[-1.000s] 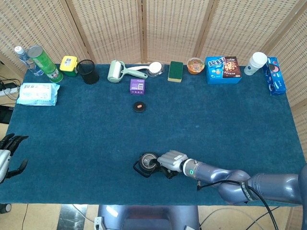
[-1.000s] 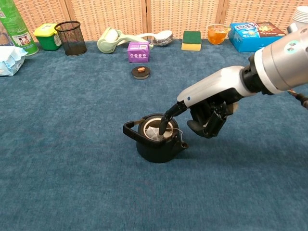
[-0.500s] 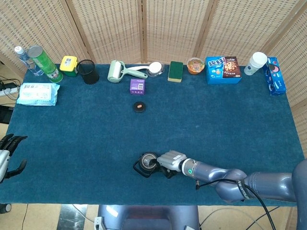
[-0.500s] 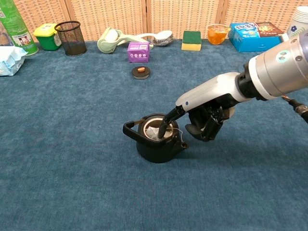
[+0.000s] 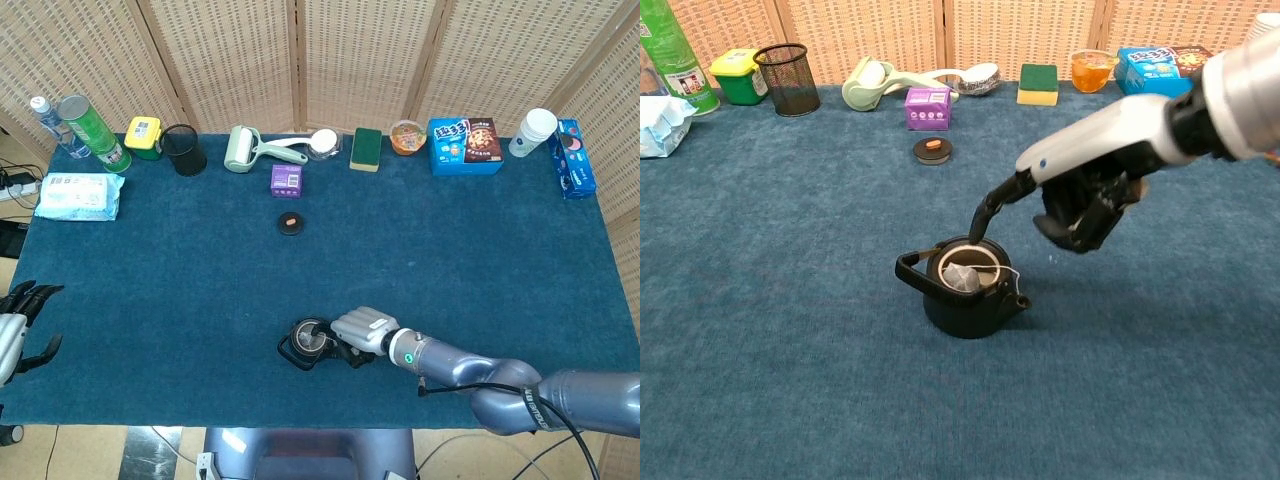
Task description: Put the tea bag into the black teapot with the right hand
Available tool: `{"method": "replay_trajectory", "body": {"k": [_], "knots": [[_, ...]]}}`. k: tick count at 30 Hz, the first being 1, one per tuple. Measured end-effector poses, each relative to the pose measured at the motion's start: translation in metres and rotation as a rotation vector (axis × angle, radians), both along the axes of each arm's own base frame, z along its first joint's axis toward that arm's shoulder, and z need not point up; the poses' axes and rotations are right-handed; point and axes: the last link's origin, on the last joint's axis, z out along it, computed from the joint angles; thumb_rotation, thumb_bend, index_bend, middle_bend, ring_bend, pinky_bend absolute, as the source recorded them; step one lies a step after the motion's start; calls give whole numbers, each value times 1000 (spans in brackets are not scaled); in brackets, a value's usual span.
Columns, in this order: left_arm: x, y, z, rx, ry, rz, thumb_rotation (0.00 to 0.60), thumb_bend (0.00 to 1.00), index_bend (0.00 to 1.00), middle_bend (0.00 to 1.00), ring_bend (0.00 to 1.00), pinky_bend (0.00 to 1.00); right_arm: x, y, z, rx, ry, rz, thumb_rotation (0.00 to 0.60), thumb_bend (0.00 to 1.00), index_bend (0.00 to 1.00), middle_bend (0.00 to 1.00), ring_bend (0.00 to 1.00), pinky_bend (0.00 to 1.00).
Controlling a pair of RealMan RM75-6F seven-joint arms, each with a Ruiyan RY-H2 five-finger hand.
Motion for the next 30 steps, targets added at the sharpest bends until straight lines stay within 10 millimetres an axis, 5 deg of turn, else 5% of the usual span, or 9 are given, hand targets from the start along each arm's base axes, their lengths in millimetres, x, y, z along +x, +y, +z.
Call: {"method": "replay_trajectory", "body": {"k": [16,22,30], "knots": [[2,6,-7,2,-9,15,600,450,157,181,84,162,-39,-12,45,-190,-174,-86,600,814,160,993,1000,999],[2,9,-9,16,-14,17,600,451,157,181,85,162,-56,-18,58,-277,-213,-73,600,757,160,871,974,893],[-1,11,-11,39,-25,27,600,450,158,181,85,161,-78,-23,66,-452,-237,-7,600,702,161,680,810,746]]}}
